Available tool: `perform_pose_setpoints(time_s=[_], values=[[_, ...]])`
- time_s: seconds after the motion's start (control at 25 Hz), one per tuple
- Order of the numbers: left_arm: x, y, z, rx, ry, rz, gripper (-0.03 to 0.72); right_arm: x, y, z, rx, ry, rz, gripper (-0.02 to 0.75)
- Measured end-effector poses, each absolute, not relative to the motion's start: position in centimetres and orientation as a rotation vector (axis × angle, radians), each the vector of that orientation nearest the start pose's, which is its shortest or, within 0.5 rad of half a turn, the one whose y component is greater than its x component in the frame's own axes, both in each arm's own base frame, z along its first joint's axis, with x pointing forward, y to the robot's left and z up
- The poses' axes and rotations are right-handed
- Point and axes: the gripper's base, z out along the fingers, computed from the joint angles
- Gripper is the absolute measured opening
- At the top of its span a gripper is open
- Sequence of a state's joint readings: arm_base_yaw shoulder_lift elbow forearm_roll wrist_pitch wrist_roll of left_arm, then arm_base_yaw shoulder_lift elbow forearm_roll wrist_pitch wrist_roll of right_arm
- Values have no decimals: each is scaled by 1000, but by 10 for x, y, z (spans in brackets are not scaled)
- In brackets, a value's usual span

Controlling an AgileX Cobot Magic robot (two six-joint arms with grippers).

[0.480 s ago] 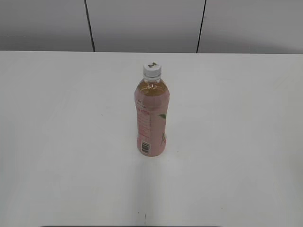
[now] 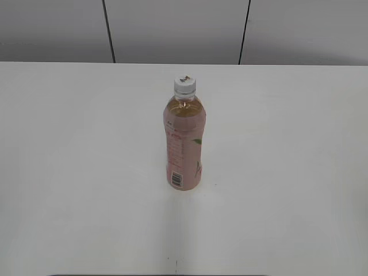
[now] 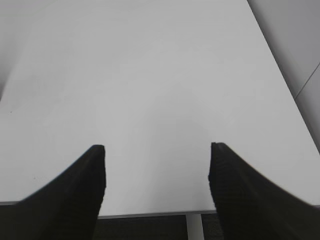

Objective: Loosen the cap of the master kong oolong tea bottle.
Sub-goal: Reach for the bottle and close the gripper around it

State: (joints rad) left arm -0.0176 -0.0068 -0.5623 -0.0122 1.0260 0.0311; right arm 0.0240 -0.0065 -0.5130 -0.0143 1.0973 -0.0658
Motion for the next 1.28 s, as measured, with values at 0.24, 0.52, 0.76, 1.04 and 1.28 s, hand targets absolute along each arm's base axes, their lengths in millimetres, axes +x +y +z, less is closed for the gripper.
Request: perform_pose_setpoints(time_s=[0.24,0.52,0.76,1.04,1.28], values=[[-13,-1,297,48,1940,-5,244,-9,-1,278,-91,2060,-43,491],[-13,-2,297,49,1939,-25,244,-9,-1,278,-91,2060,-43,491],[16,-12,324,103,1802,-131,244,-9,-1,278,-91,2060,-43,491],[83,-13,323,85,1816,-151,244,-9,-1,278,-91,2060,-43,491],[125,-12,280,95,1918,-118,244,-9,-1,278,-91,2060,-43,491]])
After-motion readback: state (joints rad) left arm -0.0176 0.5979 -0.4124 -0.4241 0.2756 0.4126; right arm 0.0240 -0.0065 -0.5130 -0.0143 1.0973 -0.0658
